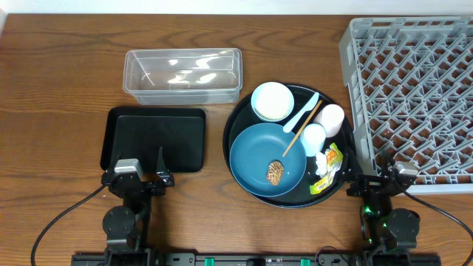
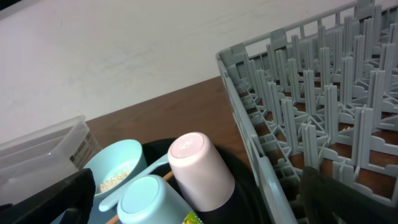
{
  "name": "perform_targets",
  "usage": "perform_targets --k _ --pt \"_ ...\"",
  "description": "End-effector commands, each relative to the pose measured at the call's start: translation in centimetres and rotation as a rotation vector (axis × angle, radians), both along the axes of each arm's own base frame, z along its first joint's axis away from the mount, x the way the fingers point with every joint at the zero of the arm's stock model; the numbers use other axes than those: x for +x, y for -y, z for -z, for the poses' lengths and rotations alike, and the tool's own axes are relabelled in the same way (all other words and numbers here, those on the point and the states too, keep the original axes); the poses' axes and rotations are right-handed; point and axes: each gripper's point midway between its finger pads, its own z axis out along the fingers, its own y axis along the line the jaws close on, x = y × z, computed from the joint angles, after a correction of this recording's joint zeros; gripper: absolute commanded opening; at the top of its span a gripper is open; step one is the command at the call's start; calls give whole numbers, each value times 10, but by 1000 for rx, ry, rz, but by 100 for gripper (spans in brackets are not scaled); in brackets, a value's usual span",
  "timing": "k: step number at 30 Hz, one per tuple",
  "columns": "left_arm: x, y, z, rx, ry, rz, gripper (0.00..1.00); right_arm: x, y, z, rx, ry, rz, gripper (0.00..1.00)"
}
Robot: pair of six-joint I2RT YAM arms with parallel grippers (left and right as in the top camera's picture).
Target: Sort waste into correct bins and load items into the dishwasher rack
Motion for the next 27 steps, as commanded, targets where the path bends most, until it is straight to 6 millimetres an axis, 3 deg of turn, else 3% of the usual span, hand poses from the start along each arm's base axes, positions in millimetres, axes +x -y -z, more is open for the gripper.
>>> perform_targets --k 1,20,22,27 --pt "-1 -3 16 13 -58 -15 98 0 -1 3 -13 -10 -1 99" --pt "-1 -3 16 13 -58 -15 98 0 -2 0 15 0 -7 99" --pt "-1 -3 16 13 -58 -15 98 0 -14 -6 131 17 -69 99" --pt "-1 -3 16 13 -58 -15 98 -21 -79 -6 470 -103 -438 99"
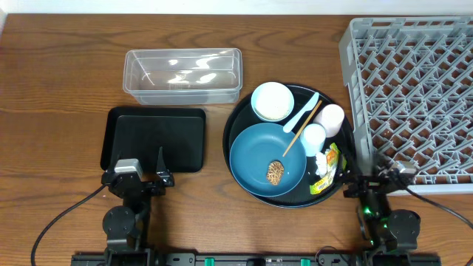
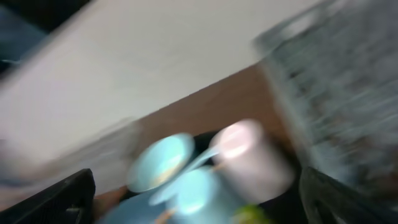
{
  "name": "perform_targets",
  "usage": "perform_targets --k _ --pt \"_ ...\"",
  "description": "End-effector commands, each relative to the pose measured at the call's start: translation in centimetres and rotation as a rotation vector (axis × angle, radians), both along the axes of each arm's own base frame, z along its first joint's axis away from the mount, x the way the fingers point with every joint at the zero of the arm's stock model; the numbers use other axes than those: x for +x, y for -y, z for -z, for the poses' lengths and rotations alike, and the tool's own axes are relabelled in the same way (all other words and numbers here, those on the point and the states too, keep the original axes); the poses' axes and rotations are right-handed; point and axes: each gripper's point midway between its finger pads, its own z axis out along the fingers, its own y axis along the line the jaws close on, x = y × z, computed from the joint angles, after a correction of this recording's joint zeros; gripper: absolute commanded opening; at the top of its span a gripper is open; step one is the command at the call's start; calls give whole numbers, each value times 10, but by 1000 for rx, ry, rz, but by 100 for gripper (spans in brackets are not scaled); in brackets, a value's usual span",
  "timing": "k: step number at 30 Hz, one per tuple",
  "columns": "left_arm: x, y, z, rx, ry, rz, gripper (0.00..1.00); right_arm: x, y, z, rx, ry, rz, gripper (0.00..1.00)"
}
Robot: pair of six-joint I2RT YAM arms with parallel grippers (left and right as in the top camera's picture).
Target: Sort waste into correct bins and load items into the dishwasher rack
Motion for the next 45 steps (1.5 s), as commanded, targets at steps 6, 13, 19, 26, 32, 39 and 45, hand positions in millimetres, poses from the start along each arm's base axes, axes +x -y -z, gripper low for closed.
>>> perform_targets --k 6,13,19,26,32,39,45 --pt "-1 -3 16 14 -58 -15 98 -22 -52 0 206 -82 -317 99" --pt "-1 -3 16 13 -58 -15 98 -22 -53 -2 194 -70 -324 99" --pt "-1 -3 16 14 -58 -15 98 -15 -33 -27 68 22 -200 99" --pt "-1 -3 16 13 -58 -15 98 -20 39 -86 -176 15 219 99" --pt "-1 -2 17 14 -61 -9 98 -30 99 -115 -277 -185 548 99" --pt "-1 -2 18 13 -63 -10 98 7 119 -111 -356 -501 592 99" --pt "-1 -2 18 14 -63 -9 98 33 151 -97 -350 -741 637 99"
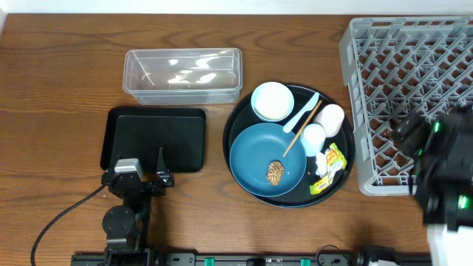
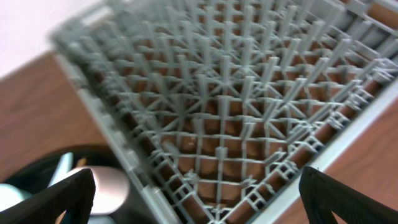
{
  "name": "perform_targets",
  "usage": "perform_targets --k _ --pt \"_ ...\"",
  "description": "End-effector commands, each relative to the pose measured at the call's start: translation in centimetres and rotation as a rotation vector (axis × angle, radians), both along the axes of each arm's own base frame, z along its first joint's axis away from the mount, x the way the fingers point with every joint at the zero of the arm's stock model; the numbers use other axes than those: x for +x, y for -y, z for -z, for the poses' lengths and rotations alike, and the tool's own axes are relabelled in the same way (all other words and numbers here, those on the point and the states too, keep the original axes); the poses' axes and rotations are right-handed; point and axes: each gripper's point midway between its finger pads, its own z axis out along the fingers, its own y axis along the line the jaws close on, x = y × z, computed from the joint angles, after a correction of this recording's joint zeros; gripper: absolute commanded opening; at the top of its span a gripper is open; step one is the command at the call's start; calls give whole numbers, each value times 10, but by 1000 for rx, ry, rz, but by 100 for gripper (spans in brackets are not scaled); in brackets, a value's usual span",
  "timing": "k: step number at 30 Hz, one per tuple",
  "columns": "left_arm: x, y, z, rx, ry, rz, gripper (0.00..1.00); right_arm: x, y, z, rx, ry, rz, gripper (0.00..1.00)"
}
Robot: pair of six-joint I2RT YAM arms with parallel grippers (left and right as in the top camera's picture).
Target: Sort waste into correct bins and load items into the dishwasher rack
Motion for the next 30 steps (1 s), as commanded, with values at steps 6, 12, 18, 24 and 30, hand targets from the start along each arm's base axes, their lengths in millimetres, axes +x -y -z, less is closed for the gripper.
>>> perform_targets --k 6,12,18,24,30 --pt "-3 39 9 -226 -41 200 98 17 33 21 50 -119 82 99" --pt "-19 85 -35 -331 52 494 98 22 38 41 89 -175 90 99" --pt "-29 95 -86 -325 57 560 98 25 39 50 96 -203 90 99" --pt "-26 104 -129 -225 -157 613 98 25 39 50 96 -203 90 99" --pt "-28 127 -142 -196 -505 719 98 25 39 50 96 -203 90 99"
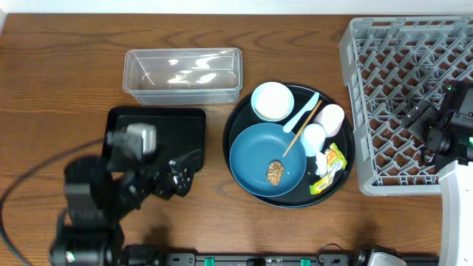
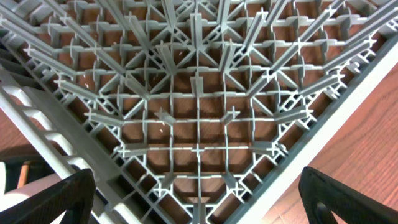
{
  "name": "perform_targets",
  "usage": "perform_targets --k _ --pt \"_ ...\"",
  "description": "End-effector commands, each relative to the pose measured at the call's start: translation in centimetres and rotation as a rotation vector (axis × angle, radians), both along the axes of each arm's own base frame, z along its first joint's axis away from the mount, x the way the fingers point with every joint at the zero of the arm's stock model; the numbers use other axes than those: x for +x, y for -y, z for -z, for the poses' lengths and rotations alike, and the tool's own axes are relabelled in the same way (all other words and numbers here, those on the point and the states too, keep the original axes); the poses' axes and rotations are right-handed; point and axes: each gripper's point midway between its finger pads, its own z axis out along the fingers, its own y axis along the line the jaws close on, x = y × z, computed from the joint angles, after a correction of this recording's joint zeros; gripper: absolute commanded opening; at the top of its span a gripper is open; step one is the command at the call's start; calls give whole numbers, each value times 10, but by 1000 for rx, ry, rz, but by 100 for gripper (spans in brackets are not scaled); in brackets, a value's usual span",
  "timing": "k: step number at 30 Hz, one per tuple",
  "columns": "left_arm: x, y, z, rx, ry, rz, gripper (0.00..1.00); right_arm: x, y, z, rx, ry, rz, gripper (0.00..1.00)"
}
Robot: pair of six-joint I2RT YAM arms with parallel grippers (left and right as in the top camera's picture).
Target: Sort waste into correct bins and load items into the dishwasher rack
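Note:
A round black tray (image 1: 295, 201) holds a blue plate (image 1: 255, 155) with a brown food scrap (image 1: 275, 173), a pale bowl (image 1: 271, 100), a light blue spoon (image 1: 303, 112), a chopstick (image 1: 301, 129), a pink cup (image 1: 331, 118), a light blue cup (image 1: 314, 137) and a green-yellow wrapper (image 1: 329, 166). The grey dishwasher rack (image 1: 392, 66) stands at the right. My right gripper (image 1: 415, 118) hangs open over its near right part (image 2: 199, 112), jaws wide and nothing between them (image 2: 198, 179). My left gripper (image 1: 174, 179) is blurred, off the front right corner of the flat black bin (image 1: 157, 129).
A clear plastic bin (image 1: 182, 75) stands behind the flat black bin. The rack's front corner and bare wood (image 2: 367, 118) show under the right wrist. The left arm's body (image 1: 89, 199) covers the table in front of the black bin.
My left arm has left its rest pose at the table's front edge and now reaches over the black bin's front right corner. The right gripper has shifted slightly farther back over the rack, pointing down.
Both arms rested at the table's front edge, the right wrist facing the cups. The right wrist view then blurred. Then the right arm stood over the rack's right side with the left still at rest. Now the left arm is up too; the tray's items have not moved.

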Motion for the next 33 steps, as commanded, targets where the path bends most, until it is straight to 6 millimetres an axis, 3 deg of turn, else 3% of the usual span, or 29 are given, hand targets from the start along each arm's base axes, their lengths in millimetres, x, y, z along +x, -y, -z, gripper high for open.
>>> perform_targets --k 1,3,8,19,27,33 --pt "-2 24 -20 36 -20 164 98 1 3 -7 -10 12 3 99" --pt "-3 39 -26 11 -37 239 98 2 3 -7 -10 12 3 99" --pt "2 61 -12 -14 -129 305 98 1 3 -7 -10 12 3 99" --pt "14 71 77 457 -311 27 98 1 3 -7 -10 12 3 99" --pt "19 84 123 550 -445 38 98 1 3 -7 -10 12 3 99" --pt "22 86 142 562 -515 2 98 1 3 -7 -10 12 3 99"
